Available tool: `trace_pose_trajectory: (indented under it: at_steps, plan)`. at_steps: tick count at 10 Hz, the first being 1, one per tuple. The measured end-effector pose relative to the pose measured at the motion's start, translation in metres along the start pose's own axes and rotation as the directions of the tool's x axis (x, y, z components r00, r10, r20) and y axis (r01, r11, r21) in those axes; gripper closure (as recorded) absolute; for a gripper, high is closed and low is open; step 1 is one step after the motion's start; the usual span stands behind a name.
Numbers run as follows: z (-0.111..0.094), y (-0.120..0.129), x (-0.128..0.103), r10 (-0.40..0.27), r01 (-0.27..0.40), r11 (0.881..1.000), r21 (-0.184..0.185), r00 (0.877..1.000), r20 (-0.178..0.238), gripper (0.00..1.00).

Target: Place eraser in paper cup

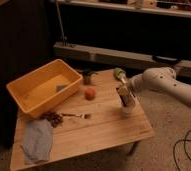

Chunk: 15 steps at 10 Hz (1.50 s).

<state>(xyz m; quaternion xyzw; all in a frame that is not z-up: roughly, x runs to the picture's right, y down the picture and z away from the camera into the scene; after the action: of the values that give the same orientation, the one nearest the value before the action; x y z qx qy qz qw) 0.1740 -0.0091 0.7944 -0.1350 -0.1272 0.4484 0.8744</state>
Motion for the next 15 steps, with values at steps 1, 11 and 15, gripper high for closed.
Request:
trace_pose_trajectory:
  at_steps: [1, 11, 15]
  plan:
    - [-0.001, -0.001, 0.002, -0.009, 0.009, 1.0, -0.004, 1.0, 0.008, 1.0]
    - [0.012, -0.003, 0.01, -0.049, 0.051, 0.997, -0.054, 0.998, 0.031, 1.0]
    - [0.02, -0.002, 0.016, -0.069, 0.073, 0.994, -0.079, 0.997, 0.045, 1.0]
